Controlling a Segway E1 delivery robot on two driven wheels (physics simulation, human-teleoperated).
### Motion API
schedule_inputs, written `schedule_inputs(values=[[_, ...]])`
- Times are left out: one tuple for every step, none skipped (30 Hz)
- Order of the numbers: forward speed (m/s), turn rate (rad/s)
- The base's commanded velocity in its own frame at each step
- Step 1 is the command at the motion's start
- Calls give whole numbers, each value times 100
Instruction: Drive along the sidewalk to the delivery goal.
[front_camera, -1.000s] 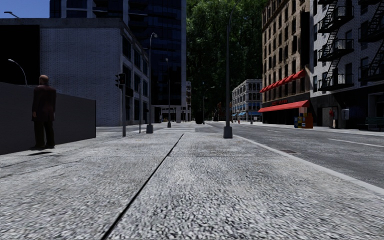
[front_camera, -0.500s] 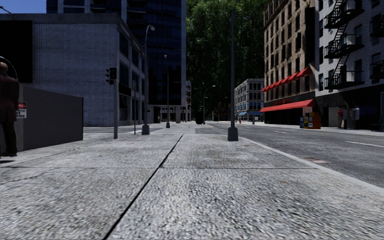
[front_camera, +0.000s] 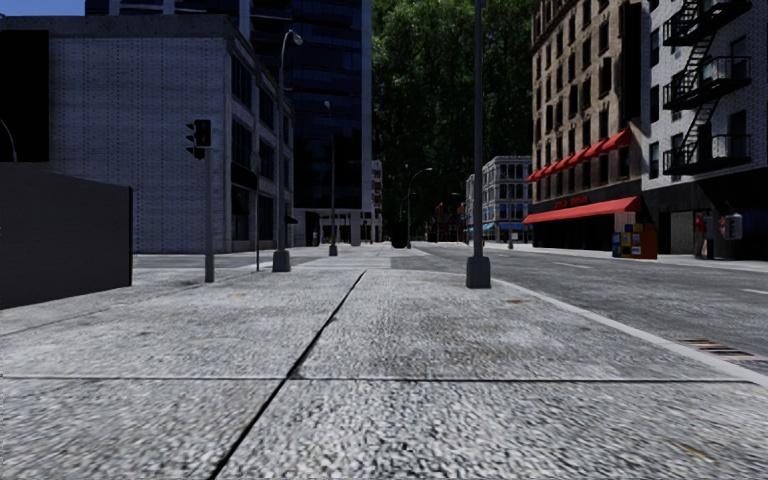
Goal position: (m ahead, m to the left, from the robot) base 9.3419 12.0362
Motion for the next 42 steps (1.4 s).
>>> schedule_inputs(values=[[200,0],[200,0],[200,0],[200,0],[200,0],[200,0],[200,0],[200,0],[200,0],[200,0],[200,0],[200,0],[200,0],[200,0],[200,0],[200,0],[200,0],[200,0],[200,0],[200,0],[200,0],[200,0],[200,0],[200,0],[200,0],[200,0],[200,0],[200,0],[200,0],[200,0],[200,0],[200,0],[200,0],[200,0],[200,0],[200,4],[200,16],[200,16],[200,21],[200,25],[200,28],[200,35]])
